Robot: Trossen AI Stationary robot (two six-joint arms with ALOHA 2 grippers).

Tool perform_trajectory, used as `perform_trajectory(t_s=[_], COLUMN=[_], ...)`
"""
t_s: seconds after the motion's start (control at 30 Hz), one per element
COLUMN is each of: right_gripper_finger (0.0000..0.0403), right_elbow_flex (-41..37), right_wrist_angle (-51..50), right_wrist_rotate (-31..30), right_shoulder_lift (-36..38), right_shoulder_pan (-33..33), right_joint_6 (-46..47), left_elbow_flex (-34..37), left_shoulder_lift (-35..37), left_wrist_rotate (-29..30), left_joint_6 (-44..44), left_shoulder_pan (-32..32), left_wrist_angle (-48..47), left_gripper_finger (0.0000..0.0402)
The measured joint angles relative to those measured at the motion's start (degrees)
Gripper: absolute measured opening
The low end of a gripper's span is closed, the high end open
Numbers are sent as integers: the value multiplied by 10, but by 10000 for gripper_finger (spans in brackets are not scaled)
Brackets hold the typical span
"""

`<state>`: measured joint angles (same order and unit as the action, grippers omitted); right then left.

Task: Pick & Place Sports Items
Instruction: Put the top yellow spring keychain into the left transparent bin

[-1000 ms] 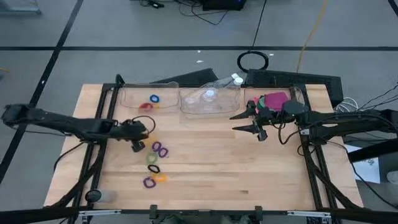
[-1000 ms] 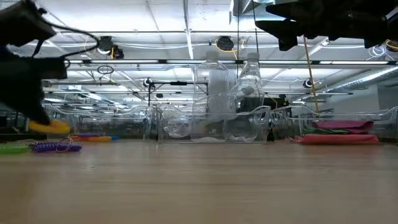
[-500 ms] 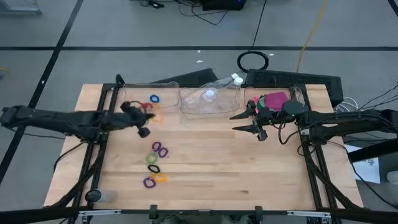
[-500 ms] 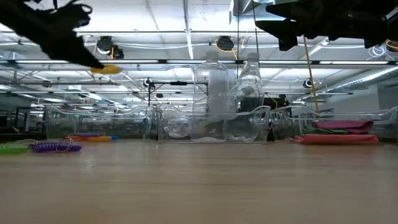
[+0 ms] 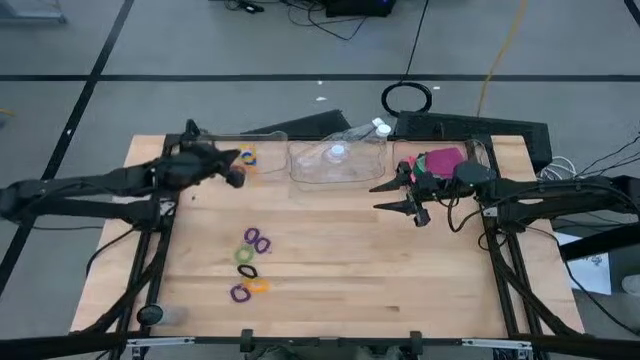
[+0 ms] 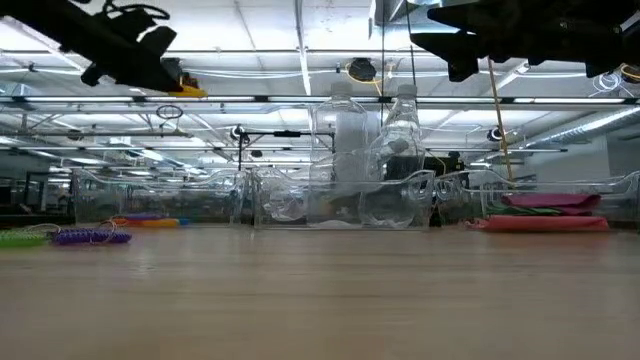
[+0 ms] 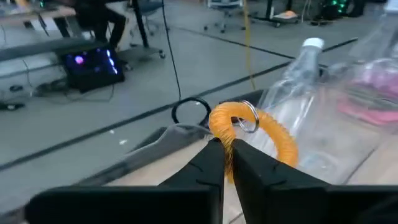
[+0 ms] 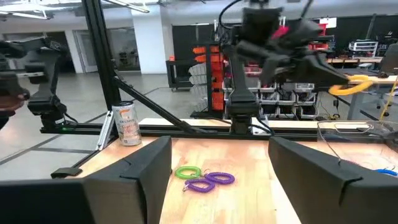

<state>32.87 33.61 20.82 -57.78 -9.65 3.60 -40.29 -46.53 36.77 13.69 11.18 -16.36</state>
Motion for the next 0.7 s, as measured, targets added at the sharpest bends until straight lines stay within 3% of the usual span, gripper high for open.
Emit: perform_trajectory(t_s=[0.2, 0.47, 0.7], right_gripper_finger=[196, 196, 196], right_elbow_flex=[0, 0, 0], right_wrist_angle=[0, 0, 0], right_wrist_rotate=[0, 0, 0], right_shoulder_lift=[0, 0, 0], right_shoulder_pan=[0, 0, 0], right_joint_6=[0, -2, -2], left_elbow_flex=[0, -1, -1], left_shoulder_lift=[-31, -131, -222], left_wrist_rotate=[-96, -129, -150], left_joint_6=[2, -3, -24], left_shoulder_pan=[99, 172, 210], left_wrist_angle=[4, 31, 72], left_gripper_finger=[24, 4, 25])
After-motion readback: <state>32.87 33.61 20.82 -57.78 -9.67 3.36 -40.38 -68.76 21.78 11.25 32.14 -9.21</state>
